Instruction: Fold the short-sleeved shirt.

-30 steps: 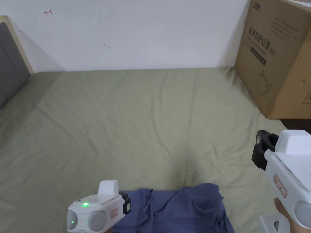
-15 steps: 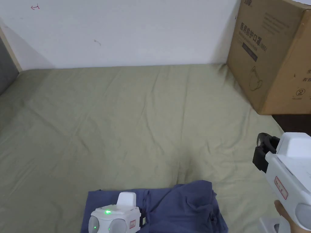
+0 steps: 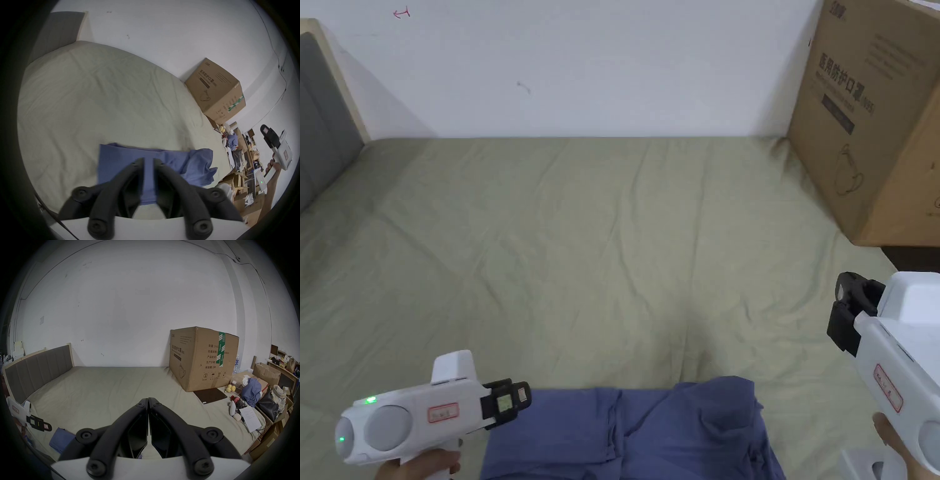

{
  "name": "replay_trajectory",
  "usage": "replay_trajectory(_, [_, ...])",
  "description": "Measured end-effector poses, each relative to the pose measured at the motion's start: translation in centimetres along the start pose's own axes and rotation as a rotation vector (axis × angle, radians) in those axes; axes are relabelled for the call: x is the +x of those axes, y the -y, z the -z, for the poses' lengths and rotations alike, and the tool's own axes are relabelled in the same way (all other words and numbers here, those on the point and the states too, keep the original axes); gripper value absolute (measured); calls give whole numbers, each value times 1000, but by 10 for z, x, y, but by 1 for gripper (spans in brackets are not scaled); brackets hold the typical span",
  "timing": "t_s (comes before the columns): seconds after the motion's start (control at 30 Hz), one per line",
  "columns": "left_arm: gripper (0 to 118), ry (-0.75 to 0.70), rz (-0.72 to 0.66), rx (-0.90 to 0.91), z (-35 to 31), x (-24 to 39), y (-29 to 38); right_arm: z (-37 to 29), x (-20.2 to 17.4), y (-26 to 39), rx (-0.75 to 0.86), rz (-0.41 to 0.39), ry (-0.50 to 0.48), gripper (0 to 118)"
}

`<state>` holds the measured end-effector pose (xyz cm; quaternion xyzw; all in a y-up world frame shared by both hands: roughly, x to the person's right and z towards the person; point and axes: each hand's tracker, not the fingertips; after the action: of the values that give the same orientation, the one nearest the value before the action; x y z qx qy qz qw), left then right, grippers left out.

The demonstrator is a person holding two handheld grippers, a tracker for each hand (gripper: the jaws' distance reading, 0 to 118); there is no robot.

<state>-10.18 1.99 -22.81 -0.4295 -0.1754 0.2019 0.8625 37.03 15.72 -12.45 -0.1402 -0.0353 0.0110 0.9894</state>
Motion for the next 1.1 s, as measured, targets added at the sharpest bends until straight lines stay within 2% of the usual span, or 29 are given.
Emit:
replay_trajectory(0.03, [52, -5, -8, -12, -1, -11, -2, 1, -2, 0, -1, -1, -3, 0])
replay_trajectory(0.07, [80, -10, -22, -22, 0, -22, -2, 2, -4, 1, -3, -2, -6, 0])
replay_trajectory(0.1, [97, -8, -37, -43, 3, -31, -2, 3, -6, 1, -5, -2, -9, 0])
replay_trajectory(0.13, [107, -23, -63, -79, 7, -40, -1, 4, -8, 1, -7, -4, -13, 0])
replay_trajectory(0.33, [110, -24, -154, -140, 25, -61, 15, 11, -18, 6, -37, -29, -18, 0])
replay_trajectory(0.4, [107, 15, -179, -159, 31, -63, 21, 14, -20, 8, -47, -35, -21, 0])
replay_trajectory(0.47, [87, 39, -180, -167, 39, -65, 24, 16, -21, 10, -57, -40, -22, 0])
replay_trajectory(0.5, [77, 45, -179, -170, 56, -93, 22, 17, -22, 10, -60, -45, -19, 0])
replay_trajectory(0.53, [68, 50, -175, -176, 60, -94, 23, 18, -22, 11, -63, -49, -17, 0])
replay_trajectory(0.6, [58, 55, -166, -184, 67, -93, 23, 19, -21, 12, -68, -49, -15, 0])
replay_trajectory(0.63, [47, 61, -162, -182, 61, -86, 22, 20, -20, 12, -70, -48, -13, 0])
replay_trajectory(0.7, [36, 43, -162, -194, 64, -85, 21, 20, -20, 12, -73, -49, -9, 0])
replay_trajectory(0.73, [24, 46, -146, -189, 62, -83, 21, 21, -19, 12, -73, -48, -7, 0])
replay_trajectory(0.77, [18, 50, -124, -185, 58, -70, 27, 21, -18, 12, -74, -47, -6, 0])
replay_trajectory(1.0, [11, -10, -27, -117, 28, -34, 19, 21, -17, 9, -66, -41, -15, 0])
replay_trajectory(1.1, [11, -17, -19, -94, 14, -42, 8, 19, -16, 5, -52, -37, -23, 0])
